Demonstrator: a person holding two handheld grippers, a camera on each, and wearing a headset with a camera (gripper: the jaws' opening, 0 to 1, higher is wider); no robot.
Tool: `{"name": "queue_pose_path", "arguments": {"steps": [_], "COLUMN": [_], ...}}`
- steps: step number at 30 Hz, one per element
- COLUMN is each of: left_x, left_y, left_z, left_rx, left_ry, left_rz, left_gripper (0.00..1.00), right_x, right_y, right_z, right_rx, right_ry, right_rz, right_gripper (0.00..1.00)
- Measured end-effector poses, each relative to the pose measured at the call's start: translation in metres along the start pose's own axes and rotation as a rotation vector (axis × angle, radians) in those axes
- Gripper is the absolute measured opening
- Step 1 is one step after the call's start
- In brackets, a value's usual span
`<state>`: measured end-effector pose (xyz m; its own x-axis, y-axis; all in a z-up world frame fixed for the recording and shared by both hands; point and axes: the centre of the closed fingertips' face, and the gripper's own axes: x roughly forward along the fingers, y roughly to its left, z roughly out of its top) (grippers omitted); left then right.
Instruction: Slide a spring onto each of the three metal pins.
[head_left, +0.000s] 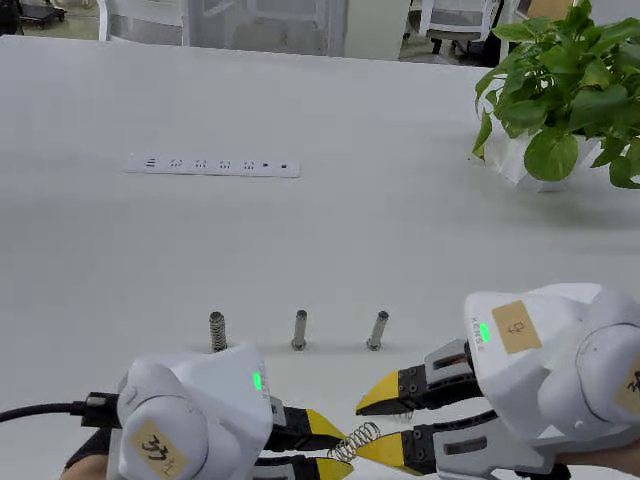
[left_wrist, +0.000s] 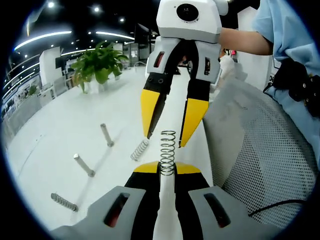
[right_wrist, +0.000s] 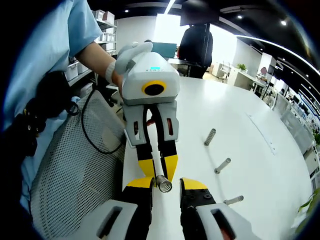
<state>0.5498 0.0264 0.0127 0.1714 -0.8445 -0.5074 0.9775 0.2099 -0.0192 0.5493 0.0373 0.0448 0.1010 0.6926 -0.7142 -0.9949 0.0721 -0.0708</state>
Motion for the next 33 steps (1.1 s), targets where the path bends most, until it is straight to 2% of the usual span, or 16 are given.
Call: {"name": "queue_pose_path", "arguments": {"steps": [4,8,16,24,33], "left_x": [0.001,0.002,0.003,0.005,0.006], "left_y": [-0.001,-0.002,-0.003,-0.004,-0.004], "left_z": [0.002,0.003,0.007,0.009,0.01], "left_rx": [0.0,0.008,0.014,0.015,0.018], "left_ry": [-0.006,-0.007,-0.02,-0.028,-0.031], "left_rz": [0.0,-0.004,-0.008,-0.013,-0.018], "left_gripper": [0.06,0.06,0.06,0.06,0.06], "right_x": [0.0,0.0,0.002,0.01,0.011], "right_y": [0.001,0.005,0.007,0.01,0.01], "right_z": [-0.001,-0.008,-0.013,-0.013,-0.016], "right_rx": [-0.019,-0.05,-0.08,-0.087,-0.095], "right_ry": [0.021,0.067,0.119,0.132,0.149], "right_rz": [0.019,0.064,0.12,0.153,0.166], "right_gripper": [0.18,0.17,0.13,0.1,0.09]}}
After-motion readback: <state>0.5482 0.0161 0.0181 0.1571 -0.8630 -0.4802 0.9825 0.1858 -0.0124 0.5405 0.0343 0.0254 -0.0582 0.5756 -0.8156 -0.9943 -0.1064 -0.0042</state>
